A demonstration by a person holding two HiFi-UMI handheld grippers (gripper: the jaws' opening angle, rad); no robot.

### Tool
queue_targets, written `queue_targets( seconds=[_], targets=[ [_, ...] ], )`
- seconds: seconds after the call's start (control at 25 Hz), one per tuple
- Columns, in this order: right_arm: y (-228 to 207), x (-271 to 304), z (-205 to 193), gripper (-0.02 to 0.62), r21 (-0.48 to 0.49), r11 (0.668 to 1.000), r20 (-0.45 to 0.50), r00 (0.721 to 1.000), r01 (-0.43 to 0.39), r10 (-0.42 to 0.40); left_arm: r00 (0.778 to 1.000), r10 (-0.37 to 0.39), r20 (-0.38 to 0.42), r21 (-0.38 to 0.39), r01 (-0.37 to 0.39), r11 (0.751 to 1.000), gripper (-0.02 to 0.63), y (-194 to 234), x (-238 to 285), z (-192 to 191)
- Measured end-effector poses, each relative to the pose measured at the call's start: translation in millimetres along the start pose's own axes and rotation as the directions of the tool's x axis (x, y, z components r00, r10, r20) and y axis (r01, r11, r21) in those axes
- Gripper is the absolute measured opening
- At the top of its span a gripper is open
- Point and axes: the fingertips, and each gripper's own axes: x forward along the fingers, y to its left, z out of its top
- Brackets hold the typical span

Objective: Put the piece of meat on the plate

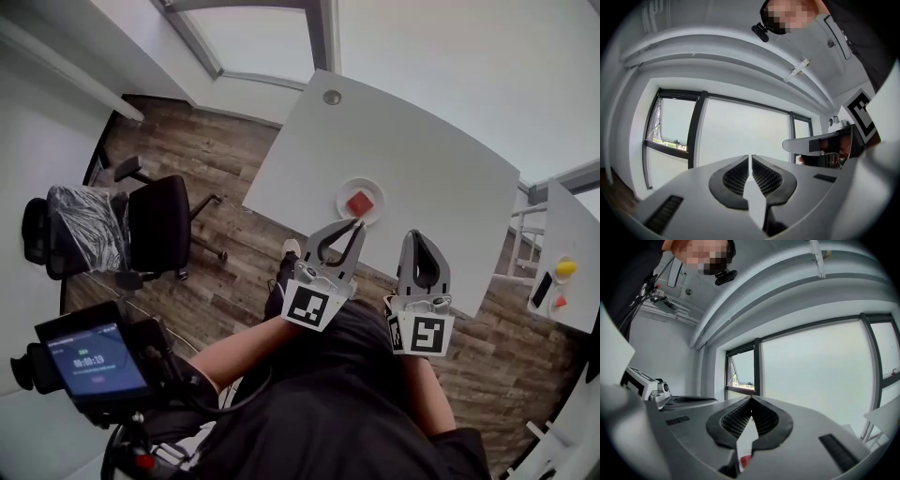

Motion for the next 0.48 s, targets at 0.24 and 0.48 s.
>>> queue_targets(
  seconds=[0.24,0.48],
  targets=[
    [5.5,-2.6,-0.1,0.003,-0.003,1.0,0.007,1.0,-0.022,0.022,1.0,0.003,-0.002,0.005,-0.003,1.0,0.005,-2.0,-1.1,0.6],
    [14.4,-3.4,4.0,0.003,-0.02,0.998,0.027,0.998,-0.053,0.054,1.0,0.003,0.011,-0.006,-0.003,1.0,0.005,-2.4,-2.1,4.7]
  ],
)
